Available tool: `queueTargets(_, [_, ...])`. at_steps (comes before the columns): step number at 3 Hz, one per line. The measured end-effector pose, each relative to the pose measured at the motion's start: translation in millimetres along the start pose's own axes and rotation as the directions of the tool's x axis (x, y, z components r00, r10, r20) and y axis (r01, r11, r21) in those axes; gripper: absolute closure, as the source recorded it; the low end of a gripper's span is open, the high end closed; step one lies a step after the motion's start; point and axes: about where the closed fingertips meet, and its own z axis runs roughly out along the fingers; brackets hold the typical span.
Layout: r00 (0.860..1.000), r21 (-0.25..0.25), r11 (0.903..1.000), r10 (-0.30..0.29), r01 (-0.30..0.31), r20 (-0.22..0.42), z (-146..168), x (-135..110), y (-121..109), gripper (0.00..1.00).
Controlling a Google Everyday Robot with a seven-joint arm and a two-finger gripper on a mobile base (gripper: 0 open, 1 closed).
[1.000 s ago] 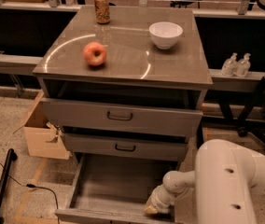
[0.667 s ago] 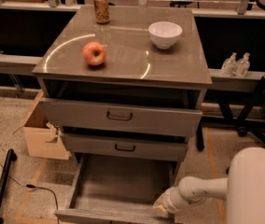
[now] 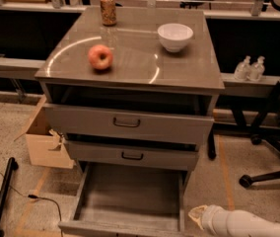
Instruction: Open bottom drawer
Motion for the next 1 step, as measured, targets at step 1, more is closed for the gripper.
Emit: queueTargets(1, [1.000, 0.080, 0.9967, 0.014, -0.015, 0.010, -31.2, 6.4, -17.3, 0.84])
